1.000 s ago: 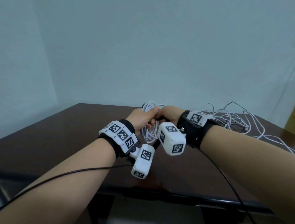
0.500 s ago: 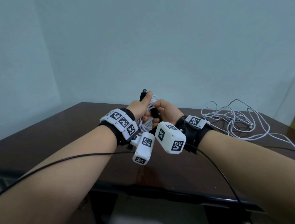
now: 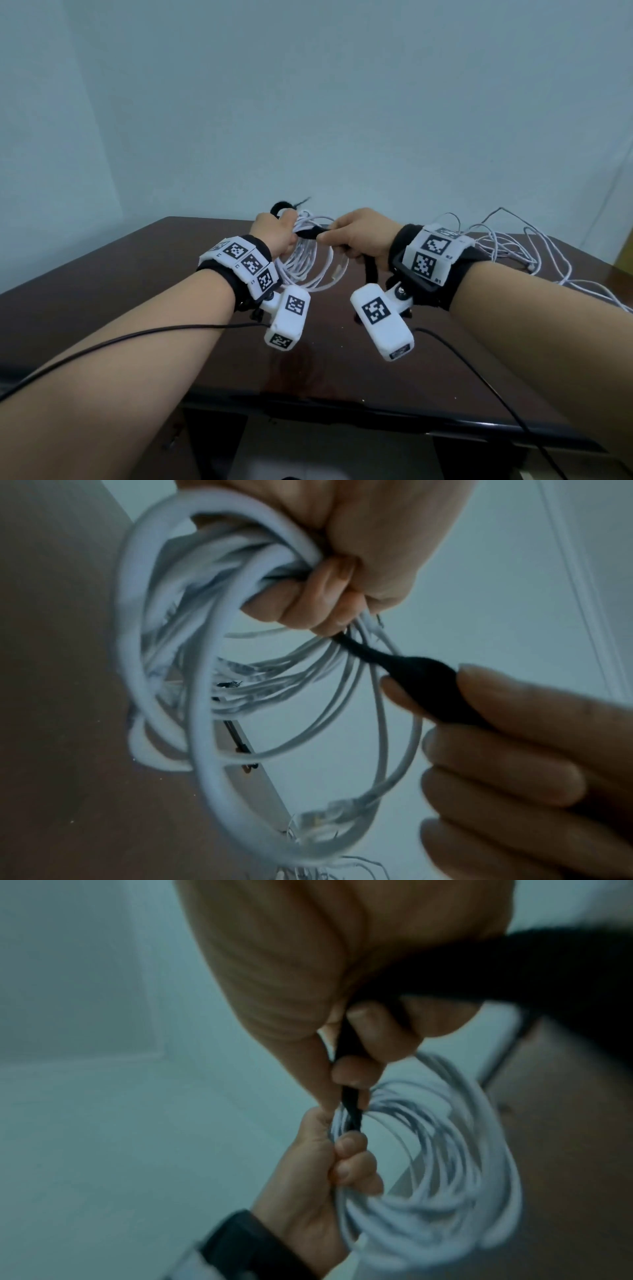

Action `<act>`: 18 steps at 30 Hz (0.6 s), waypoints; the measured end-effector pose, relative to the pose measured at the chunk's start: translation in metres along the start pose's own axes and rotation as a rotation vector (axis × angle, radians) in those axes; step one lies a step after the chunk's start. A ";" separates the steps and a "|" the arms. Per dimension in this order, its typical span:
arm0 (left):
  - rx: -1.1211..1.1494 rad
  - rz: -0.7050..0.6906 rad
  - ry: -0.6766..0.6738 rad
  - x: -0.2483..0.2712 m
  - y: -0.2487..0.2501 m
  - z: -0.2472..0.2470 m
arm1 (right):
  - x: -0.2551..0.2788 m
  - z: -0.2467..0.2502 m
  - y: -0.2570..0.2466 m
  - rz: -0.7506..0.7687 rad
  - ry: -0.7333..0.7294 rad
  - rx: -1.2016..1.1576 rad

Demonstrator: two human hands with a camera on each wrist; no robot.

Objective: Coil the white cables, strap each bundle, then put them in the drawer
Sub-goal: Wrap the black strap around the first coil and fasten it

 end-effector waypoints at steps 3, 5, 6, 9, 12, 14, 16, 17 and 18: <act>-0.022 0.005 -0.054 -0.001 -0.002 -0.005 | 0.008 0.016 -0.028 0.215 0.153 0.320; -0.002 0.020 -0.098 -0.002 -0.005 -0.008 | 0.012 0.024 -0.044 0.324 0.211 0.500; 0.005 0.021 -0.111 -0.002 -0.006 -0.009 | 0.012 0.027 -0.048 0.343 0.214 0.559; -0.009 -0.007 -0.091 -0.002 -0.004 -0.008 | -0.001 0.038 -0.040 0.218 0.146 0.305; -0.031 -0.054 -0.071 0.000 0.004 -0.008 | -0.005 0.027 -0.017 -0.096 -0.061 -0.499; -0.087 -0.074 -0.099 0.000 0.005 -0.011 | -0.004 0.017 -0.013 -0.197 -0.190 -0.797; 0.033 -0.022 -0.112 0.002 0.001 -0.013 | -0.004 0.013 -0.015 -0.204 -0.266 -0.897; 0.100 0.000 -0.116 0.004 -0.001 -0.013 | -0.007 0.014 -0.014 -0.208 -0.284 -0.945; 0.143 0.000 -0.134 0.006 -0.001 -0.016 | -0.009 0.016 -0.014 -0.211 -0.279 -0.983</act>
Point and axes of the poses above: each hand's wrist, its own x-axis away from the middle knuckle, its own z-axis out of the back of the hand, y = z × x, the point moved 8 cm from there along -x, towards the middle knuckle, and after that the axes turned 2 degrees about -z, right-handed, at the moved point
